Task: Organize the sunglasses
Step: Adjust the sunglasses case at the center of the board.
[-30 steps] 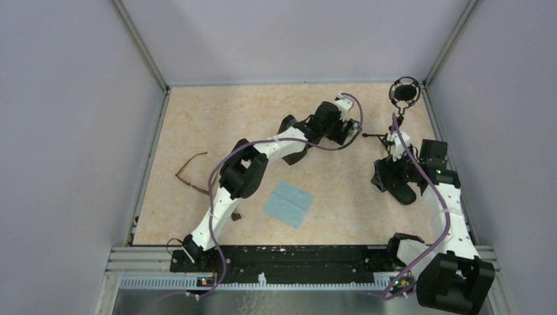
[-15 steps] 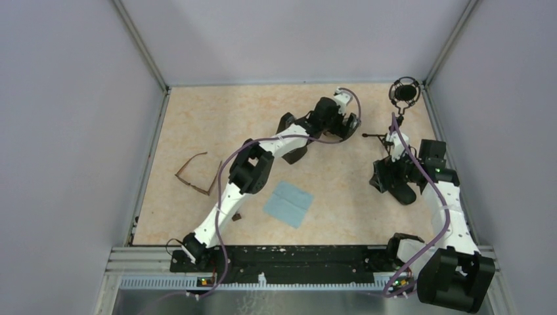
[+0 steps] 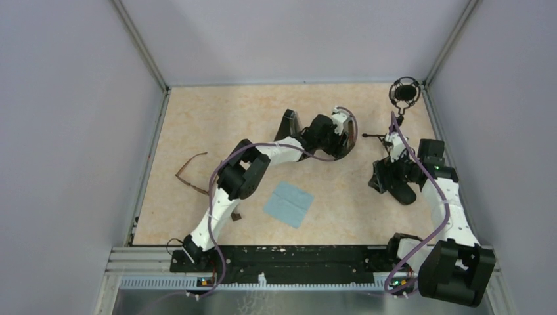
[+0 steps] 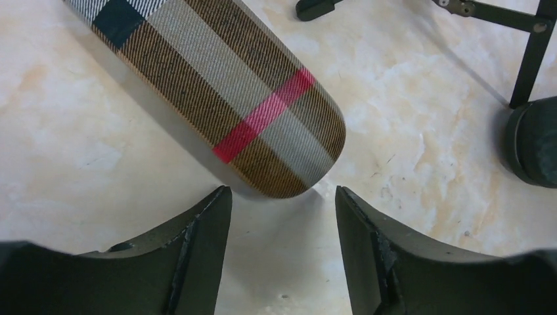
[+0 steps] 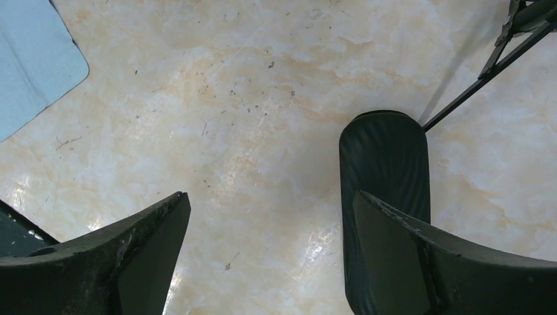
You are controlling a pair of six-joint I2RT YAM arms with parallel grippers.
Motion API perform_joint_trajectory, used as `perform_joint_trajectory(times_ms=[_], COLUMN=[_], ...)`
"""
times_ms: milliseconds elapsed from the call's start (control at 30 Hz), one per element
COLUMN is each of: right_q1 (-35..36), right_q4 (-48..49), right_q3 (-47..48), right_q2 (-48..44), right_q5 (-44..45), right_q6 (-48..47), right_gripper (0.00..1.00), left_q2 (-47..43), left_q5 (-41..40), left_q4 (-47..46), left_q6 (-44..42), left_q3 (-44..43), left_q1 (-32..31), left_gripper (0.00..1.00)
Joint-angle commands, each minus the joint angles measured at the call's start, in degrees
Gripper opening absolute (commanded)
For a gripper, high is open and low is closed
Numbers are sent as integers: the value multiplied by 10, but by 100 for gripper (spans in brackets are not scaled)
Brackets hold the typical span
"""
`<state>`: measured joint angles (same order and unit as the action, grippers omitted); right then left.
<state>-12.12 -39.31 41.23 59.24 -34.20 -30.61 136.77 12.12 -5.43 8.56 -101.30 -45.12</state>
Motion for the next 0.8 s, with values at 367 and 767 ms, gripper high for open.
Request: perform_joint_trajectory(times_ms=[367,767], right_q1=[38,231], right_q4=[16,99], right_q3=[63,128], right_q2=[11,91], right_q5=[-11,175], right_q6=[54,172], right_gripper=[87,82], left_q2=[-165,-418], left_q5=[-234,-324], left_q4=[-39,6], left_q6=[124,225], left_q3=[189,451], left_q1=[-87,-216], left_gripper=[75,74])
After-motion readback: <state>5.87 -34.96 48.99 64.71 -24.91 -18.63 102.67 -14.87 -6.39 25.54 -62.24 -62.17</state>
